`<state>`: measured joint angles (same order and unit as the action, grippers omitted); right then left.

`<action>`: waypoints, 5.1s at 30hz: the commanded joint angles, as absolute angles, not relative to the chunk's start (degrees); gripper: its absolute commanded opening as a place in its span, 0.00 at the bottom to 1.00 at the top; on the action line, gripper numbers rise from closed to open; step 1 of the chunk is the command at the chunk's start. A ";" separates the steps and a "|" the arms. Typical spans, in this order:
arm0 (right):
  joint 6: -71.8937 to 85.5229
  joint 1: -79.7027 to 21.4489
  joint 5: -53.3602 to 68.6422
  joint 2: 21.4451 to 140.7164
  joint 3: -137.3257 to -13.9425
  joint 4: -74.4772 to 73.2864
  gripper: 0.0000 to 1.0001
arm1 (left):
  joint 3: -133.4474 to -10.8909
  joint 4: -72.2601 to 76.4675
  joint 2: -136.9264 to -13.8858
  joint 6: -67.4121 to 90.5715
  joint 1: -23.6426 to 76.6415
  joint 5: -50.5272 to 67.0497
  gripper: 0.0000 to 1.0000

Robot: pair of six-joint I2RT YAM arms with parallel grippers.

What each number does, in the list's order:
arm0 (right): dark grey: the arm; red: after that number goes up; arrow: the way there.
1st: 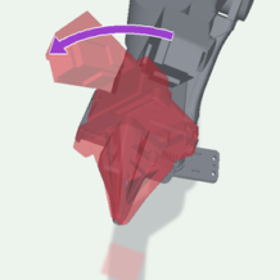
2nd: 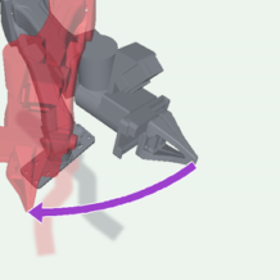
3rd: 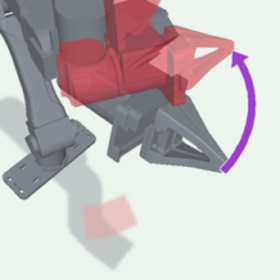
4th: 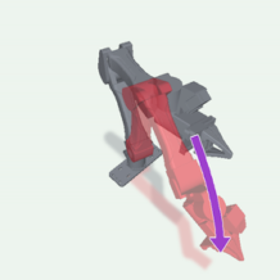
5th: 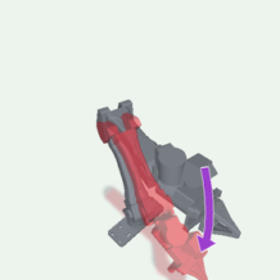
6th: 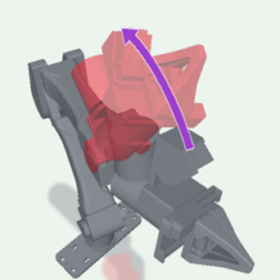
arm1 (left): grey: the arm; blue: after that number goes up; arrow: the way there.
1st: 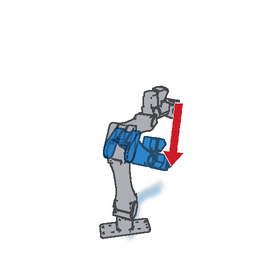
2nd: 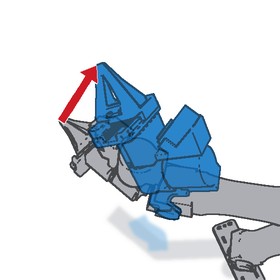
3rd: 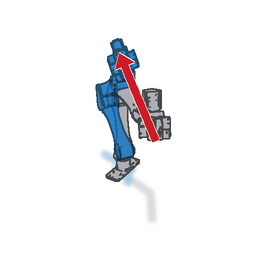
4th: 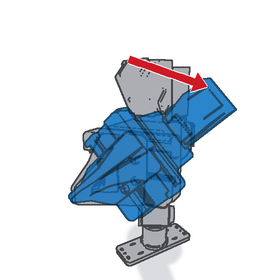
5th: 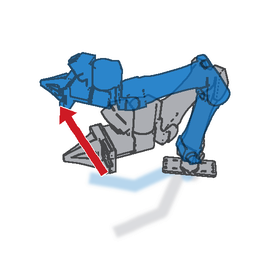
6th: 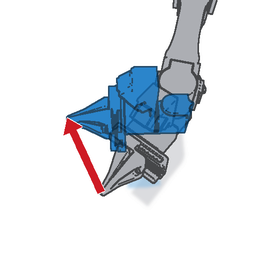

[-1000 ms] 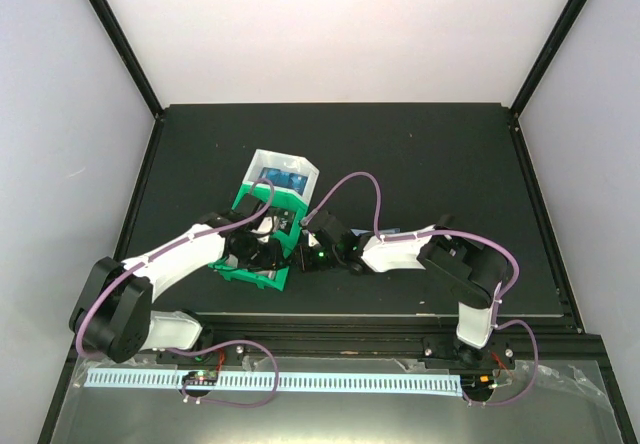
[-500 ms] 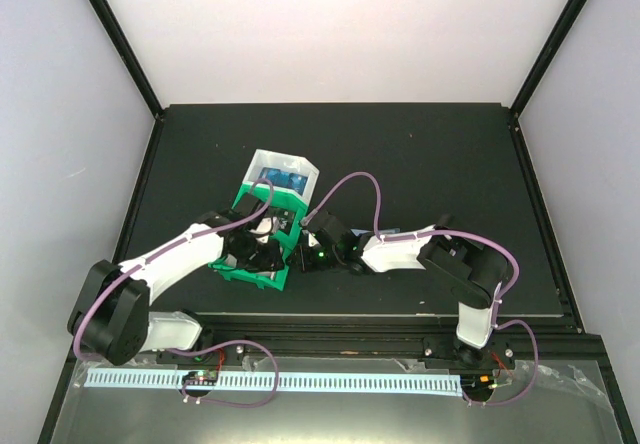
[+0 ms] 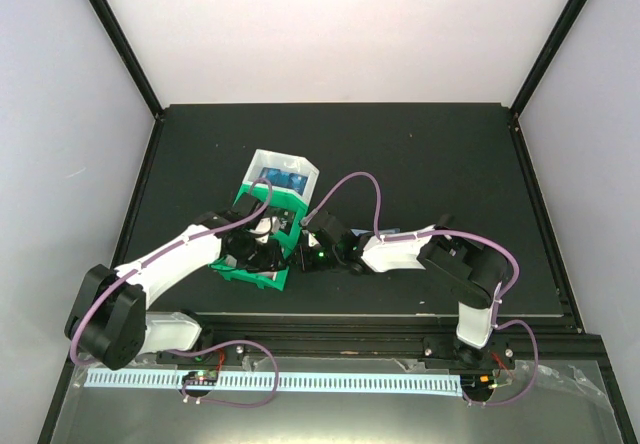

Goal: Put the credit cards into the card holder
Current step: Pick up the credit card from the storage box, then insert the credit card into the card holder.

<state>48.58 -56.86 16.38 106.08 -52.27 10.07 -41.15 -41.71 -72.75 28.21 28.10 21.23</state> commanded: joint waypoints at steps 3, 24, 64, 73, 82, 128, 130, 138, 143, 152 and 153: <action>48.43 -57.04 14.28 106.70 -52.82 8.80 0.28 | -42.28 -40.08 -76.53 26.57 28.20 19.49 0.37; 48.60 -56.91 13.89 106.86 -53.69 7.92 0.27 | -42.98 -42.84 -70.64 25.35 28.21 24.11 0.25; 44.76 -53.91 9.86 71.92 -45.32 2.00 0.66 | -51.43 -34.62 -46.64 30.40 28.15 26.52 0.02; 49.76 -53.88 16.03 58.35 -41.65 8.91 0.70 | -49.94 -15.31 -45.78 46.35 28.57 43.80 0.01; 56.41 -53.83 20.15 54.75 -41.09 15.90 0.37 | -47.89 -8.07 -43.57 56.53 28.69 50.66 0.02; 37.70 -24.39 23.08 66.64 -30.68 -7.72 0.01 | -45.63 -1.98 -76.91 31.35 44.10 23.42 0.70; 37.51 -24.14 24.12 68.36 -31.13 -6.40 0.01 | -49.21 -3.31 -82.10 31.62 44.52 23.09 0.63; 38.70 -21.66 26.23 70.25 -28.13 -2.32 0.01 | -54.42 -6.50 -92.76 32.55 46.53 16.83 0.54; 38.85 -21.18 28.19 71.19 -26.77 -1.03 0.01 | -54.38 -6.68 -96.15 32.70 48.33 13.29 0.57; 43.85 -21.09 29.74 73.57 -22.59 5.83 0.01 | -55.04 -9.92 -99.31 32.15 48.71 7.74 0.37; 43.90 -21.09 29.99 73.98 -22.67 6.10 0.01 | -55.44 -10.89 -99.84 32.10 48.71 6.92 0.36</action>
<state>42.26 -21.47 28.05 72.62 -23.16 1.74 -52.53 -7.66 -97.78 32.91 48.47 11.49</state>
